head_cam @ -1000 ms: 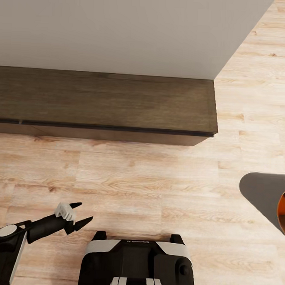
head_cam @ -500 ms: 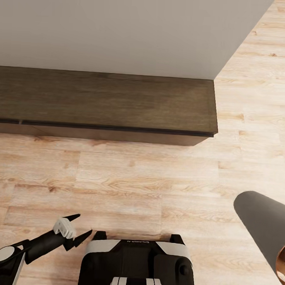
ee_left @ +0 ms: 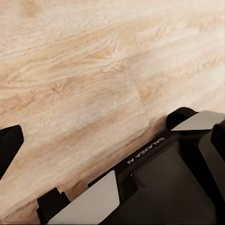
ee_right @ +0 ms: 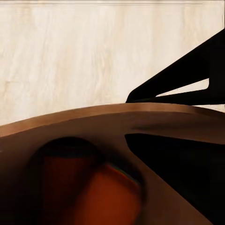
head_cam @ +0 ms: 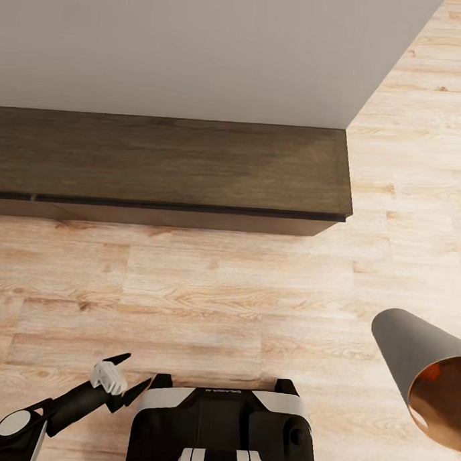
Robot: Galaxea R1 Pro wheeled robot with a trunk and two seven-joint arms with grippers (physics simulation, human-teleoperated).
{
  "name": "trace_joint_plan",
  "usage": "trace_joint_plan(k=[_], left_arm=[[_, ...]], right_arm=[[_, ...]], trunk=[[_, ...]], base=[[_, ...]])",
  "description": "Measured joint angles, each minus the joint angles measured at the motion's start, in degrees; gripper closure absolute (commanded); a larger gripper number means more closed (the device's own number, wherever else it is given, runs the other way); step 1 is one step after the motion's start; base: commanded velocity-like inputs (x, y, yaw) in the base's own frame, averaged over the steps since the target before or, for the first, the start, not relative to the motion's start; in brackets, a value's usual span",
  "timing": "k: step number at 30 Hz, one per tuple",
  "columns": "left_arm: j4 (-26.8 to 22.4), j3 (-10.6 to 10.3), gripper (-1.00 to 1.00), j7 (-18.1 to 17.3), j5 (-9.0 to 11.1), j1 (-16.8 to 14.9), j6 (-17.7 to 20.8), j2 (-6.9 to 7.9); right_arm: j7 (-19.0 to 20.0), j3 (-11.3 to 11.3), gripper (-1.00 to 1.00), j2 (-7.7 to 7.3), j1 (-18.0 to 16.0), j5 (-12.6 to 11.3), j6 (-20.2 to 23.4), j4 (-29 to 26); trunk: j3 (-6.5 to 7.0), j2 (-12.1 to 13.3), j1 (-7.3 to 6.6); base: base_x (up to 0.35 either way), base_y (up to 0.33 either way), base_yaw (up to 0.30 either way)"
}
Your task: Put the three can of soda from the living room inside the tash can in the kitchen.
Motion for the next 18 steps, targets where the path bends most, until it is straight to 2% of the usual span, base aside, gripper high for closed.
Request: trace_joint_plan(k=[3,4,6,7,10,11,13,14,17,18], left_arm=[[1.57,-0.03,-1.0,1.34,0.07,-0.01,-1.24,0.01],[2.16,-0.05,-1.0,1.82,0.13,-0.03,-1.7,0.01],[2.52,-0.06,-1.0,2.15,0.2,-0.03,-2.0,0.01],[2.75,-0.09,-1.0,2.37,0.22,-0.03,-2.19,0.01],[2.96,-0.12,-1.0,2.58,0.25,-0.03,-2.35,0.01],[2.92,-0.13,-1.0,2.66,0.27,-0.03,-2.42,0.01],[2.81,-0.13,-1.0,2.72,0.28,-0.03,-2.44,0.01],[2.77,-0.14,-1.0,2.73,0.29,-0.03,-2.44,0.01],[2.71,-0.14,-1.0,2.78,0.25,-0.03,-2.39,0.01],[2.75,-0.14,-1.0,2.79,0.24,-0.02,-2.4,0.01]], right_arm=[[-8.11,5.15,1.0,0.72,0.02,-0.17,0.3,1.17],[-13.29,8.75,1.0,1.29,0.0,-0.14,1.15,1.91],[-18.08,13.11,1.0,1.92,0.03,-0.14,2.71,2.62],[-23.42,17.61,1.0,2.45,-0.1,-0.45,5.48,3.0],[-29.03,25.16,1.0,3.07,-0.16,-0.01,10.42,3.55],[-32.81,29.21,1.0,3.32,-0.36,-0.76,13.66,3.52],[-33.67,33.86,1.0,3.51,-0.56,-1.0,17.27,3.72],[-34.64,36.05,1.0,3.63,-1.01,-2.02,21.0,3.71],[-34.15,39.57,1.0,3.6,-2.47,-4.15,27.05,3.7],[-33.23,41.69,1.0,3.41,-3.66,-4.91,30.92,3.71]], trunk=[[0.0,0.0,0.0],[0.0,0.0,0.0],[0.0,0.0,0.0],[0.0,0.0,0.0],[0.0,0.0,0.0],[0.0,0.0,0.0],[0.0,0.0,-0.01],[0.0,0.0,-0.01],[0.0,0.0,-0.01],[0.0,0.0,0.0]], base=[[0.0,0.0,0.0],[0.0,0.0,0.0],[0.0,0.0,0.0],[0.0,0.0,0.0],[0.0,0.0,0.0],[0.0,0.0,0.0],[0.0,0.0,0.0],[0.0,0.0,0.0],[0.0,0.0,0.0],[0.0,0.0,0.0]])
